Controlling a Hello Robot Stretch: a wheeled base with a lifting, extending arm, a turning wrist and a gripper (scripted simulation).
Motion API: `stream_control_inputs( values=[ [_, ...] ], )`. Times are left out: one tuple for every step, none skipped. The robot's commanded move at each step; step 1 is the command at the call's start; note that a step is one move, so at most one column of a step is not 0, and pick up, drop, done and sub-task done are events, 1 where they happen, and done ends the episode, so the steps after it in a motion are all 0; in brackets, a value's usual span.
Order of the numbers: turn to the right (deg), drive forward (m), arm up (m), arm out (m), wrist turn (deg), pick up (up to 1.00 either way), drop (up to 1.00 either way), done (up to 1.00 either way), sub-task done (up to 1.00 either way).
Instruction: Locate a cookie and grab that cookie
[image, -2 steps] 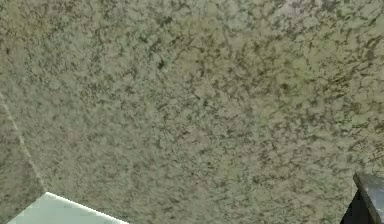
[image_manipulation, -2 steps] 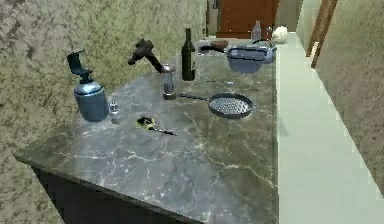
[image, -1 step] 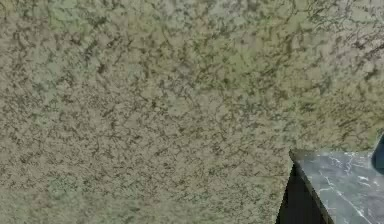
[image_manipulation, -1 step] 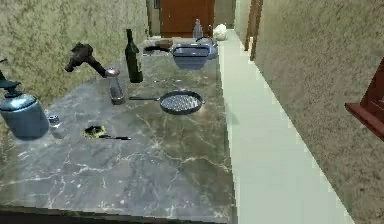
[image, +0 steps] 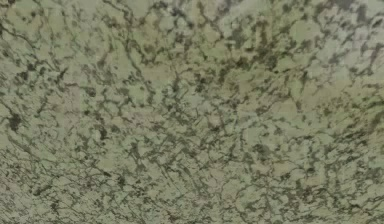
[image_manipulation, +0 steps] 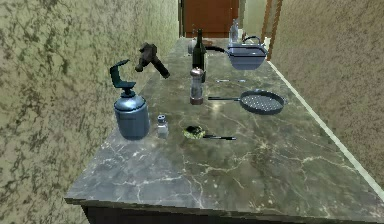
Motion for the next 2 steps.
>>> stream_control_inputs(
  values=[
    [0.0, 0.0, 0.5, 0.0, 0.0, 0.0, 0.0, 0.0, 0.0],
    [0.0, 0.0, 0.38, 0.0, 0.0, 0.0, 0.0, 0.0, 0.0]
  ],
)
